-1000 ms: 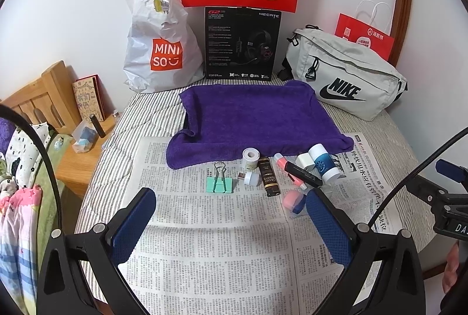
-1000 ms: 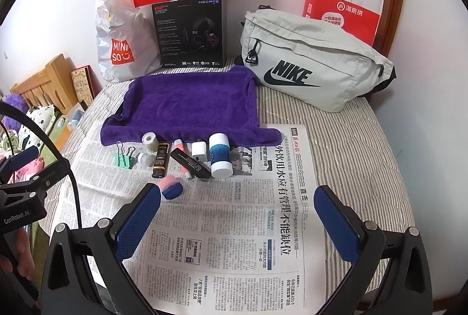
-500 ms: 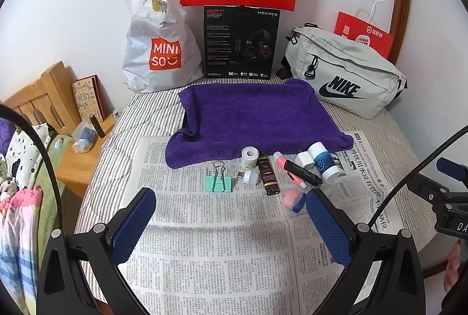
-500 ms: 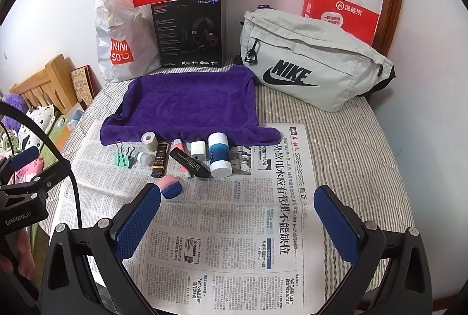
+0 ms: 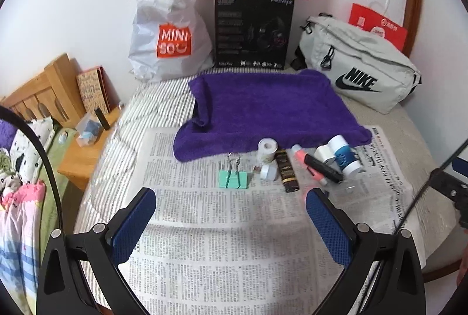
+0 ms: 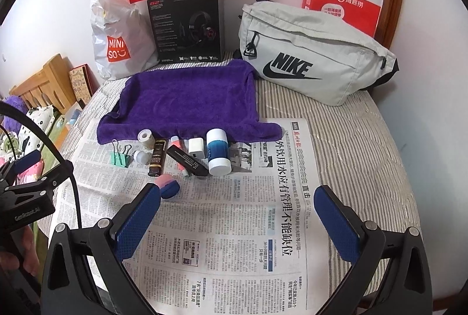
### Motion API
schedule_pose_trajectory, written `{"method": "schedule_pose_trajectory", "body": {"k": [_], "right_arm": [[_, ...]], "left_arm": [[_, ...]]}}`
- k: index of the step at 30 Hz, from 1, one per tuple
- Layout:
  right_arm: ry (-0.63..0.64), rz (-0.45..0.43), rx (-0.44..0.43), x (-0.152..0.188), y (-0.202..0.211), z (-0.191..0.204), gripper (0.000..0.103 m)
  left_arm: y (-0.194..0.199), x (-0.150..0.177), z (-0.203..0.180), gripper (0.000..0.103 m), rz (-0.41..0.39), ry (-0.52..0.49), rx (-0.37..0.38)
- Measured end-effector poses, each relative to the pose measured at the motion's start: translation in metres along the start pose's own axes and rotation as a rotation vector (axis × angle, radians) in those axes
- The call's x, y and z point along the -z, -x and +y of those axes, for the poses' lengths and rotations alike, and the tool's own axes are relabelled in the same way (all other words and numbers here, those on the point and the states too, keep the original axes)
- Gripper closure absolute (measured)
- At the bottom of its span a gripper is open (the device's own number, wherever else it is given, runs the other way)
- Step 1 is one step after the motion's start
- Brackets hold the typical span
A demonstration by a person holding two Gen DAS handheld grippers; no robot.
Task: Organize rigid objects
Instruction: 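Lower the left tool onto the mint-green binder clip and close it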
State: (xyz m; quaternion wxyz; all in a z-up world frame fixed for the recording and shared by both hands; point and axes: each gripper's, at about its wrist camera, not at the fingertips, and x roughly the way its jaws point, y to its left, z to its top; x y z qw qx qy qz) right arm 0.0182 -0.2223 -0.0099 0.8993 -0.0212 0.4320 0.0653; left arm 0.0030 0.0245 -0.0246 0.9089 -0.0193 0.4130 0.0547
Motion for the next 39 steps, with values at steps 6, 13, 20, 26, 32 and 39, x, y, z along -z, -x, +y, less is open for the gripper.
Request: {"method": "schedule_pose_trajectory", "body": {"k": [6, 13, 20, 26, 32, 39], "right_arm": [[0.001, 0.021, -0.009, 0.003, -0.015, -0.001, 0.000], [-0.017, 0.063, -0.019, 0.002, -0.041, -0.006, 0.000], [-0.014, 0.098, -0.004, 0.000, -0.062, -0.012, 0.000], [-0.024, 0.132, 0.004, 0.000, -0.079, -0.018, 0.000], [-0.012, 0.161, 0.013, 0.000, -0.096, -0.015, 0.000], [-0.002, 0.185, 0.003, -0.002, -0.113, -0.010, 0.000]], "left_arm": [[-0.041, 0.008, 0.011, 0.000, 0.061, 0.016, -0.016], [-0.086, 0.011, 0.013, 0.000, 0.102, 0.027, 0.004], [-0.125, 0.005, 0.010, 0.004, 0.123, 0.001, -0.007], [-0.144, 0.003, 0.014, 0.015, 0.129, 0.017, 0.009], [-0.150, 0.007, 0.014, 0.024, 0.124, -0.008, 0.048], [-0.151, 0.006, 0.011, 0.039, 0.094, -0.035, 0.060]]}}
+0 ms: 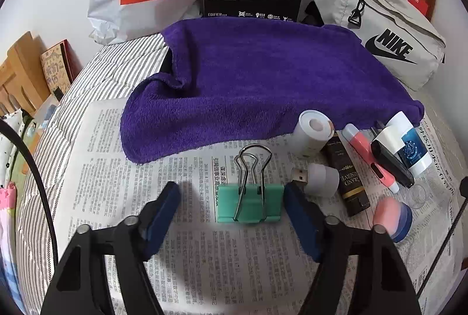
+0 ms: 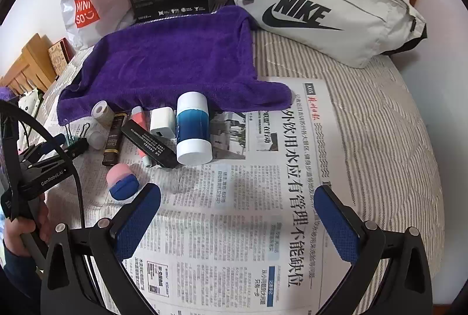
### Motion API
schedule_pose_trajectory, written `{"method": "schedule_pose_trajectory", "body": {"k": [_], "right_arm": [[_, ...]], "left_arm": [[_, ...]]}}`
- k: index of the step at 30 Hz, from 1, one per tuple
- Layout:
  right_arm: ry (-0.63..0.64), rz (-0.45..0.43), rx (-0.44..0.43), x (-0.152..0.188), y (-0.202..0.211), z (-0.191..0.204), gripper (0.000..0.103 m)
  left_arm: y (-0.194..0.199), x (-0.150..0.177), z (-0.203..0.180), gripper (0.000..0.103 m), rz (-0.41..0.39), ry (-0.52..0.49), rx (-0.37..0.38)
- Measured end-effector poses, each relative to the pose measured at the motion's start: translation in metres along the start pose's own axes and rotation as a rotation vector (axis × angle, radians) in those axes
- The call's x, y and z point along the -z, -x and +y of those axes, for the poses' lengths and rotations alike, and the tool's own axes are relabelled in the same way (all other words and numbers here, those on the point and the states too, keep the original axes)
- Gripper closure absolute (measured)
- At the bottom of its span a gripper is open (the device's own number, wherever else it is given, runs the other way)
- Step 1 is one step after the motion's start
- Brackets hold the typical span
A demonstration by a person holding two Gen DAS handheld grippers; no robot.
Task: Organize rigid objects
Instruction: 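Lower the left tool onto the mint-green binder clip and close it, then grasp the blue-and-white cylinder with the right tool while the left tool holds the clip, then carry clip and cylinder onto the purple towel and open both tools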
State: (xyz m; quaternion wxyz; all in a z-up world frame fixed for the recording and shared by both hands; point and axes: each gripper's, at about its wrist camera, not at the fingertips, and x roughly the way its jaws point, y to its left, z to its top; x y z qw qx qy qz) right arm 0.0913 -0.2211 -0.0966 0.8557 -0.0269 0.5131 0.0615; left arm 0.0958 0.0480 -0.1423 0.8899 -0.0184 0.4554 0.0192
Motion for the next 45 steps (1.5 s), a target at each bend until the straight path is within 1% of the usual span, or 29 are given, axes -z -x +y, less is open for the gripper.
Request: {"method": "schedule_pose_trajectory", "body": {"k": [1, 2, 3, 4, 8, 12, 14, 16, 21, 26, 29, 30, 32, 33, 34, 40, 42, 45], "right_arm": [[0.004, -0.001, -0.003, -0.001, -0.001, 0.001, 0.000], [0.008, -0.001, -0.004, -0.003, -0.004, 0.002, 0.000], [0.011, 0.000, -0.004, -0.005, -0.006, 0.002, 0.000], [0.012, -0.003, -0.004, -0.008, -0.009, 0.003, 0.000], [0.000, -0.007, -0.035, -0.020, -0.022, 0.002, 0.001], [0.021, -0.005, -0.060, -0.036, -0.038, 0.008, 0.004], [0.050, 0.006, -0.064, -0.043, -0.045, 0.013, 0.009], [0.081, 0.018, -0.067, -0.047, -0.053, 0.018, 0.018], [0.126, 0.042, -0.063, -0.051, -0.069, 0.023, 0.030], [0.138, 0.048, -0.089, -0.057, -0.078, 0.022, 0.036], [0.147, 0.056, -0.112, -0.063, -0.085, 0.023, 0.044], [0.147, 0.066, -0.123, -0.064, -0.089, 0.023, 0.049], [0.156, 0.062, -0.116, -0.064, -0.089, 0.025, 0.051], [0.164, 0.064, -0.124, -0.064, -0.088, 0.027, 0.060], [0.168, 0.069, -0.137, -0.064, -0.087, 0.027, 0.066], [0.162, 0.058, -0.128, -0.065, -0.090, 0.029, 0.066], [0.152, 0.062, -0.131, -0.065, -0.088, 0.026, 0.066], [0.150, 0.057, -0.109, -0.066, -0.082, 0.018, 0.067]], "left_arm": [[0.000, 0.000, -0.001, 0.043, -0.005, -0.009, -0.007], [0.002, 0.000, -0.001, 0.054, -0.012, -0.014, -0.007], [0.002, 0.000, 0.000, 0.061, -0.012, -0.017, 0.003], [0.003, 0.000, 0.000, 0.063, -0.012, -0.017, 0.008], [0.004, 0.001, 0.003, 0.064, -0.017, -0.012, 0.028], [0.004, 0.002, 0.004, 0.064, -0.016, -0.019, 0.034], [0.004, 0.002, 0.004, 0.064, -0.012, -0.021, 0.036], [0.003, 0.001, 0.003, 0.064, -0.007, -0.024, 0.034], [0.002, 0.000, 0.003, 0.064, 0.000, -0.027, 0.032], [0.002, -0.001, 0.003, 0.064, 0.007, -0.028, 0.036], [0.002, 0.000, 0.003, 0.064, 0.005, -0.032, 0.033], [0.002, 0.000, 0.002, 0.064, 0.004, -0.032, 0.032], [0.002, 0.000, 0.003, 0.064, 0.004, -0.031, 0.036], [0.002, 0.000, 0.003, 0.064, 0.004, -0.029, 0.038], [0.002, 0.000, 0.004, 0.064, 0.005, -0.028, 0.039], [0.002, 0.001, 0.004, 0.064, 0.002, -0.037, 0.028], [0.001, 0.000, 0.004, 0.064, 0.005, -0.034, 0.037], [0.003, -0.001, 0.009, 0.064, 0.013, -0.012, 0.058]]}}
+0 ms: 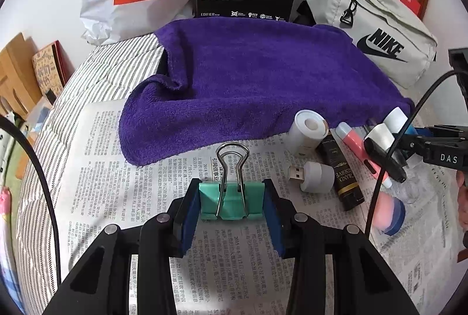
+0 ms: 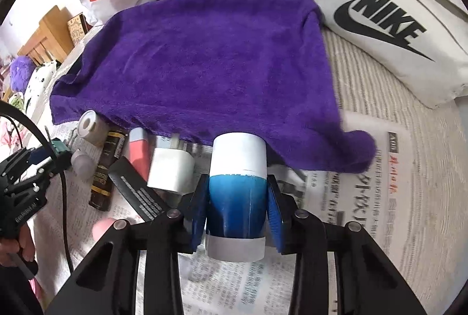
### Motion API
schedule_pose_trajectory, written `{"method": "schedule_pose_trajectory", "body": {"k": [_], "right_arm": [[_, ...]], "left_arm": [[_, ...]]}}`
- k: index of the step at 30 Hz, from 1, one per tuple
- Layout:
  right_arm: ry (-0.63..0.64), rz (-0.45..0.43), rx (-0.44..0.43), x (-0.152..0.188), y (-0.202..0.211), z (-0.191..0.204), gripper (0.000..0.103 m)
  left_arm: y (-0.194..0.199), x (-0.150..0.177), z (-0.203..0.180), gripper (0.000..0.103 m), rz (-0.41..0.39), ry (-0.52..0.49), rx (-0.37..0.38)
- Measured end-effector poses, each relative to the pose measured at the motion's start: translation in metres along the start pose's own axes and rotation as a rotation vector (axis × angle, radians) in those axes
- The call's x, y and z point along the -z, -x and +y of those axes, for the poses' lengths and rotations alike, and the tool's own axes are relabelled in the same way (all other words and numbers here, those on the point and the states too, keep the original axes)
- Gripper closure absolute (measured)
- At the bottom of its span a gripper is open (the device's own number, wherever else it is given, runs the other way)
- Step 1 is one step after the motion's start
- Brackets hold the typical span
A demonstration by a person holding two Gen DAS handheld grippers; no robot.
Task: Organize rigid objects
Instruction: 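Carry clip and cylinder onto the purple towel and open both tools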
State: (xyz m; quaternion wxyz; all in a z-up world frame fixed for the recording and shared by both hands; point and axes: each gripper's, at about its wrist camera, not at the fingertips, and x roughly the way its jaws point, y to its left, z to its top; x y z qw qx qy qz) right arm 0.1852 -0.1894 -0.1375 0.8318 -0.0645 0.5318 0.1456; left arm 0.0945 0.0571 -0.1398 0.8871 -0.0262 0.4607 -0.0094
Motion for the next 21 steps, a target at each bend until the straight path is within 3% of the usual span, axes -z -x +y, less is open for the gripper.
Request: {"method": "schedule_pose_trajectory", "body": {"k": [9, 21], "right_arm": [[-0.056, -0.019, -0.019, 0.010, 0.025, -0.026, 0.067], [-0.038, -0.067, -0.049, 0.001, 0.054, -0.028, 0.067]], "left_arm": [[0.019, -0.004, 0.009, 0.064, -0.009, 0.015, -0.028], [0.047, -0.030, 0.011, 0.064, -0.057, 0.007, -0.017]]}}
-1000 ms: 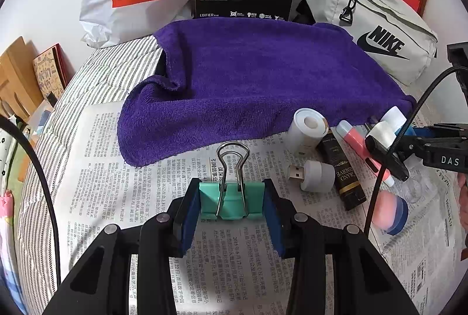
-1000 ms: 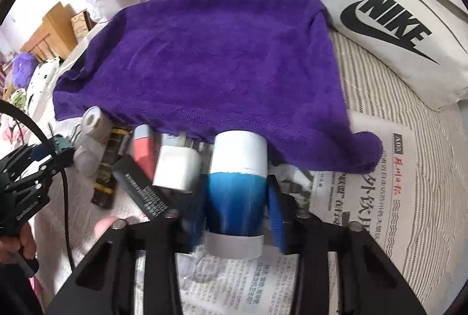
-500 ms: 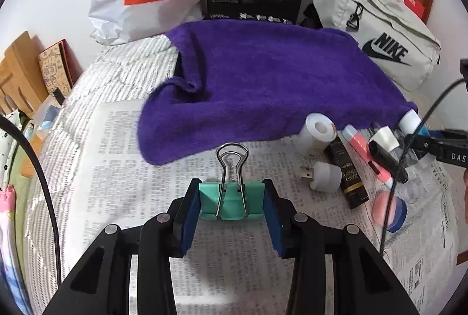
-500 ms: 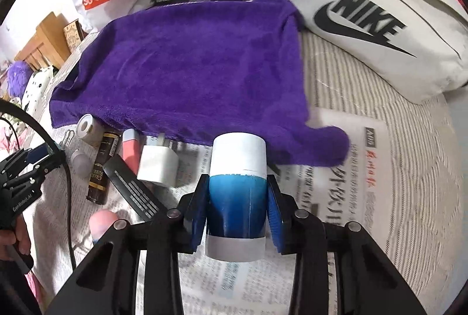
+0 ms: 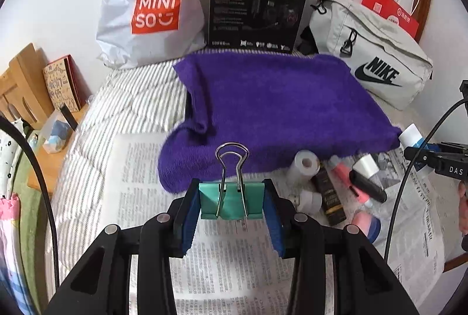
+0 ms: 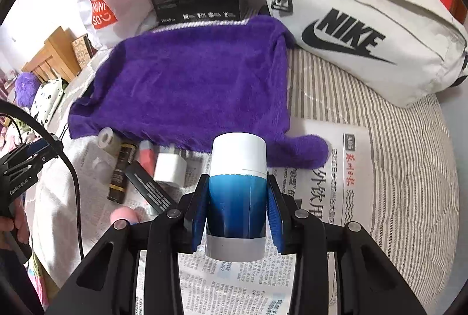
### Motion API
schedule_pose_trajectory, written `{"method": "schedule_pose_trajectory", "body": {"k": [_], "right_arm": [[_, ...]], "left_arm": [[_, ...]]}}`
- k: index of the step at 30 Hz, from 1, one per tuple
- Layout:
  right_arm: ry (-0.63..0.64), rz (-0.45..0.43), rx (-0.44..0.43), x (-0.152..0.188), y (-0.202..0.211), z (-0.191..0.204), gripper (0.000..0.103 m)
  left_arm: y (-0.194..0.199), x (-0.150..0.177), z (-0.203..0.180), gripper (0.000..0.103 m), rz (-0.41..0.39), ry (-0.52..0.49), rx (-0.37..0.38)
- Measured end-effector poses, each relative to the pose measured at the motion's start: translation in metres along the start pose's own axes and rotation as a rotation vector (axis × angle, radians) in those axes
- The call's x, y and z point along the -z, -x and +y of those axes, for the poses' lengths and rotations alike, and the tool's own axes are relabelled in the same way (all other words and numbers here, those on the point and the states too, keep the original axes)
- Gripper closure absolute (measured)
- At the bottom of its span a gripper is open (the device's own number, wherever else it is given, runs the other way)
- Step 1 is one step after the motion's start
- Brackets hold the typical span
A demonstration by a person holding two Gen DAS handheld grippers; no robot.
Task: Organize rigid objects
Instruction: 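Carry clip and cylinder onto the purple towel and open both tools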
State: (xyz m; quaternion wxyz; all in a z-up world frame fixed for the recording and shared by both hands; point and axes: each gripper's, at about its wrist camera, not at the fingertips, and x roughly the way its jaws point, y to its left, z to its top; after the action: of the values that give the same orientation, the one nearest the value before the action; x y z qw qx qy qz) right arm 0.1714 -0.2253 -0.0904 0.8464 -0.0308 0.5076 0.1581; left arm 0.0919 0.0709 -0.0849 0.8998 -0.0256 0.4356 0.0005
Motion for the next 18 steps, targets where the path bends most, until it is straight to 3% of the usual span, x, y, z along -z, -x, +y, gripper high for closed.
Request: {"method": "schedule_pose_trajectory", "body": {"k": [8, 18], "right_arm": [[0.003, -0.045, -0.022, -0.028, 0.009, 0.000, 0.067], [0.018, -0.071, -0.035, -0.081, -0.008, -0.007, 0.067]], "left_arm": [[0.004, -0.037, 0.000, 0.064, -0.030, -0.015, 0.012], [-0.025, -0.084, -0.001, 0.064, -0.022, -0.031, 0.040]]}}
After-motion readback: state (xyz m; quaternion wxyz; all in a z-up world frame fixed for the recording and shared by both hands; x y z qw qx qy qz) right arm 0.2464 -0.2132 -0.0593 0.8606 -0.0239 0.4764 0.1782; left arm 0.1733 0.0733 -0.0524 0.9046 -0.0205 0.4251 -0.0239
